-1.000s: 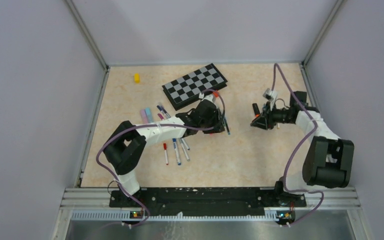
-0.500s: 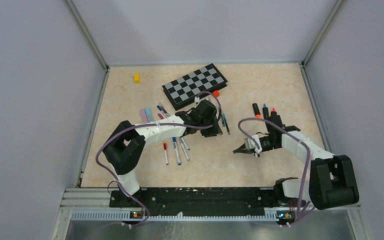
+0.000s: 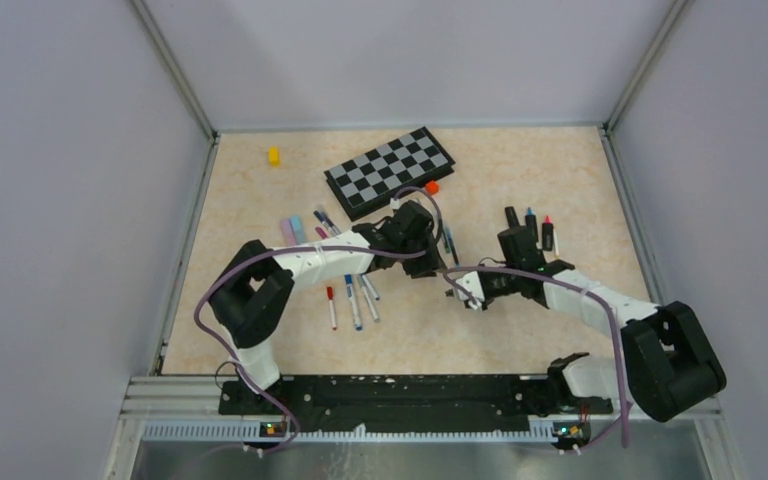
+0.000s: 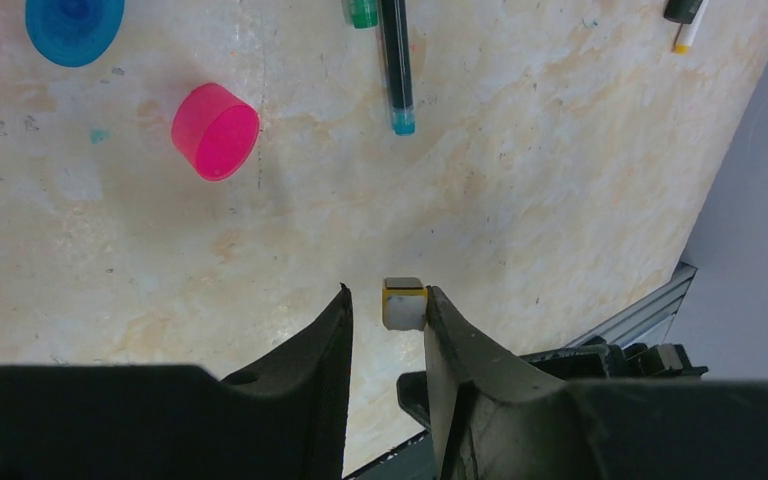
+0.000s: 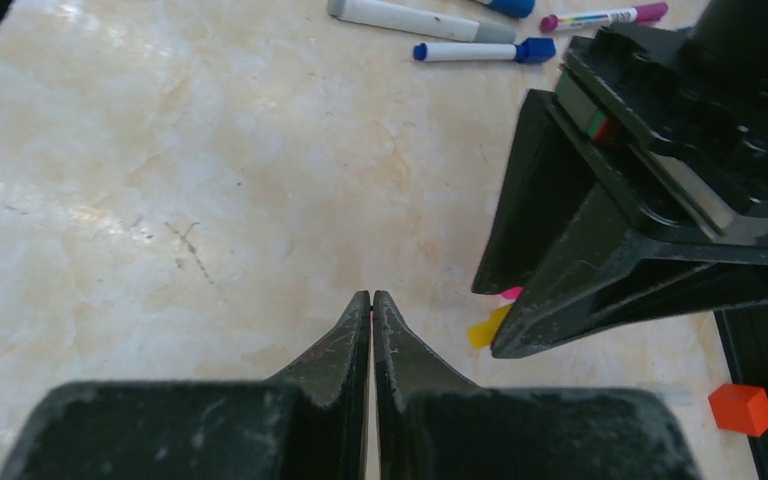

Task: Open the pen caps
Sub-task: Place the pen cap at the center of the board, then pick up the pen from the center of the board, then open the pen cap from the pen.

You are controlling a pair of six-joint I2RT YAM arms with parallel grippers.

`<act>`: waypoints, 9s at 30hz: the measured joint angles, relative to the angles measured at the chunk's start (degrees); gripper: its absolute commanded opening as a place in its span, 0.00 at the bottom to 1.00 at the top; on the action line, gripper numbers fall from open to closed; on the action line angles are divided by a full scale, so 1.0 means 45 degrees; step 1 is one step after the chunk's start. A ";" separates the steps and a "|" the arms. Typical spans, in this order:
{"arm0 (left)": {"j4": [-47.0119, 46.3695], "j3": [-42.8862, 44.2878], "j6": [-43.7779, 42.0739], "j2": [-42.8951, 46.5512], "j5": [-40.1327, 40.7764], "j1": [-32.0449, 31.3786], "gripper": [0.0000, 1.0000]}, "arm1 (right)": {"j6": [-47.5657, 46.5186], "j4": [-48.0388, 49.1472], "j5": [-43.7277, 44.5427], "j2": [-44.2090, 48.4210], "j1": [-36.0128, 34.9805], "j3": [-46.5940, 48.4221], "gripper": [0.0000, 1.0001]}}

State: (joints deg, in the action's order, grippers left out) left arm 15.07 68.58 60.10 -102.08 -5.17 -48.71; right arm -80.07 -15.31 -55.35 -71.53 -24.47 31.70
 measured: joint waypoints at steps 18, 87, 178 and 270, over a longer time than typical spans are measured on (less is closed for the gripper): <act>-0.0510 -0.0554 0.0155 -0.0019 -0.0325 0.0092 0.38 | 0.5008 0.4852 0.2982 -0.0583 -0.0753 -0.0665 0.00; -0.8650 -0.5935 0.2977 0.2565 -0.4090 0.1700 0.45 | 1.3386 0.5129 0.1593 -0.1681 -0.0019 0.1001 0.10; -0.7902 -0.8748 -0.4653 0.9457 -0.0117 0.3055 0.99 | 1.5455 0.1569 1.1317 -0.6193 -0.0301 0.5226 0.00; -1.5008 -0.6955 -0.1122 0.5149 -0.0908 0.6484 0.00 | 1.3134 -0.0544 0.1088 -0.2895 0.0306 0.4794 0.00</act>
State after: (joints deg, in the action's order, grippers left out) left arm -52.47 37.28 55.05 -78.91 -9.26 -19.53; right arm -20.97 -17.76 -50.46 -84.55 -23.09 53.28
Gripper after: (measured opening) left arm 0.151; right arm 0.037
